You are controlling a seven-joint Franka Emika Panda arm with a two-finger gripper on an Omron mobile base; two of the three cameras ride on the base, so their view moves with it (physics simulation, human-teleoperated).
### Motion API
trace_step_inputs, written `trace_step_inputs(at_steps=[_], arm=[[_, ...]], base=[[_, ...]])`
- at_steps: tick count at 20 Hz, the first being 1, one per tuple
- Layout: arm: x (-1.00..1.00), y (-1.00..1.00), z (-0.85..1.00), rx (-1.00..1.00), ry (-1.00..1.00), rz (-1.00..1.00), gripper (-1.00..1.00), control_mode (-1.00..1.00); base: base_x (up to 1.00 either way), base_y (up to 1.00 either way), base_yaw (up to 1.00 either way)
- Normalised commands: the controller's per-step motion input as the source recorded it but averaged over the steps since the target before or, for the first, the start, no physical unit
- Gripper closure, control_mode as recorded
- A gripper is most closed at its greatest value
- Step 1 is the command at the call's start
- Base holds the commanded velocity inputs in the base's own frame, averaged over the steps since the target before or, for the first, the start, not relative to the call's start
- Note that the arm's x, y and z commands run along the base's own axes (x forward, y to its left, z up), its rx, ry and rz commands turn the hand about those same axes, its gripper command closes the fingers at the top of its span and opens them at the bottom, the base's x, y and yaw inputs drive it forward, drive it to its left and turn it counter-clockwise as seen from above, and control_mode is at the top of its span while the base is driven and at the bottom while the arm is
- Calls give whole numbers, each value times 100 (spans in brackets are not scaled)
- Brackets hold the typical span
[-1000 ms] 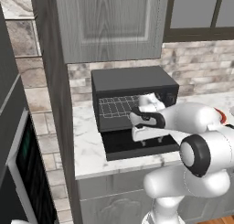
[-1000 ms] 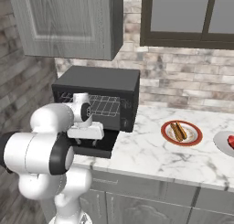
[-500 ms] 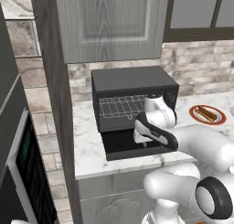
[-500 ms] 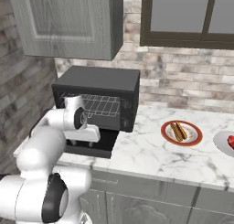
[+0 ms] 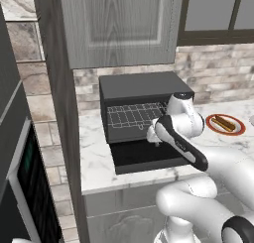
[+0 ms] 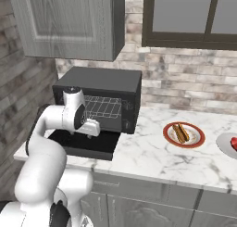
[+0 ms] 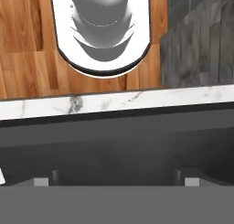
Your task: Open the toaster oven door. Place the hotdog bun on the top rack in the toaster oven and place the steak on the bottom rack.
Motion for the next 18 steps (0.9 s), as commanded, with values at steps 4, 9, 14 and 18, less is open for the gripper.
trace_step_inputs(at_steps=[4, 9, 14, 18], arm=[[5, 0, 46, 17, -1, 0, -100, -100], [1, 1, 6, 19, -1, 0, -100, -100], [0, 9, 0, 20, -3, 0, -100, -100], [9, 1, 11, 23, -2, -3, -100, -100]], base=[[0, 0, 0], [0, 0, 0], [0, 0, 0], [0, 0, 0]])
